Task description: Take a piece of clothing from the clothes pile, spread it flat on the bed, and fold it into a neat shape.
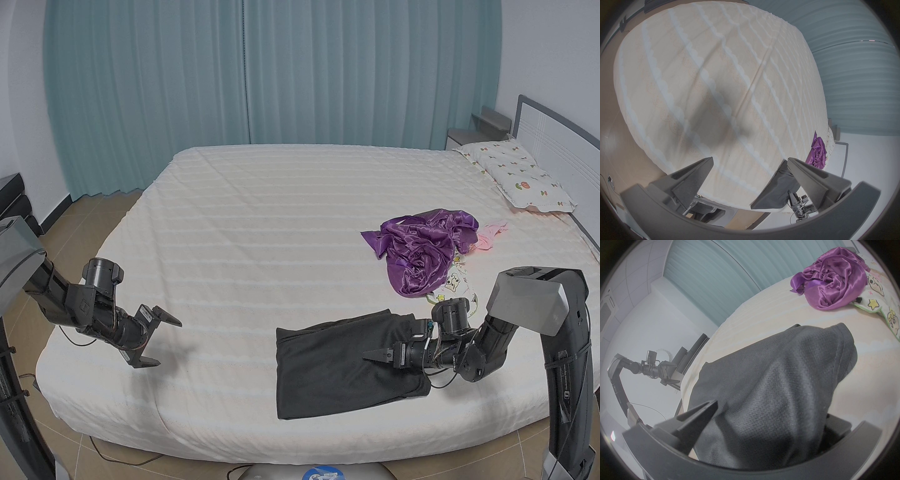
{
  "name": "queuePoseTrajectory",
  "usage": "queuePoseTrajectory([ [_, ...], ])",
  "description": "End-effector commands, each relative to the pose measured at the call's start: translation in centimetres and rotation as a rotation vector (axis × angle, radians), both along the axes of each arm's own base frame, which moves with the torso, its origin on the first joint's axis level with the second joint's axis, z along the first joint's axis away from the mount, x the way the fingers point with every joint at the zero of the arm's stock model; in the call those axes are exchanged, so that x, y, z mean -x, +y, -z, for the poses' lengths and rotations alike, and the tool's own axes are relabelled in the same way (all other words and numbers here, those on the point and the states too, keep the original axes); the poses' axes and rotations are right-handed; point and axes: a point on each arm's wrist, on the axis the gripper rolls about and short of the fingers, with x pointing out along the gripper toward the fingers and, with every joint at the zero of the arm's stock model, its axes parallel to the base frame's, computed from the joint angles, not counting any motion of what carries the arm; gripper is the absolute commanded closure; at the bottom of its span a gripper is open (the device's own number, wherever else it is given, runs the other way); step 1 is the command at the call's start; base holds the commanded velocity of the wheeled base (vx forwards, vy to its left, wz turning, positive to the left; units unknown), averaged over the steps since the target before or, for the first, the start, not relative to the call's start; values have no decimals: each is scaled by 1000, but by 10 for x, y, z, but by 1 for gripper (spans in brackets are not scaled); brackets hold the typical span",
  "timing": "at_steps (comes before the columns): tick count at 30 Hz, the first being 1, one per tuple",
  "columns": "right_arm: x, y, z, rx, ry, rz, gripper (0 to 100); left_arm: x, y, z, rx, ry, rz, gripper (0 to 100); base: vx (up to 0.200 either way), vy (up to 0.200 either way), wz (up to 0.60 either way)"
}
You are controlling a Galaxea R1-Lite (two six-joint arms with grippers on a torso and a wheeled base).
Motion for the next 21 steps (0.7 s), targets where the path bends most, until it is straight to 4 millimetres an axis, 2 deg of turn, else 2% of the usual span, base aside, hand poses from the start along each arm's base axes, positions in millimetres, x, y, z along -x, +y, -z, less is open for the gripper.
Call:
queuePoseTrajectory([
  [1, 4, -2, 0, -3, 10, 3, 100, 0, 0, 0, 0, 1, 1, 0, 0, 0, 0],
  [14, 13, -14, -22, -11, -3, 29, 100, 0, 0, 1, -1, 3, 0, 0, 0, 0, 0],
  [21, 15, -21, -24, -9, 0, 44, 100, 0, 0, 1, 0, 3, -1, 0, 0, 0, 0],
])
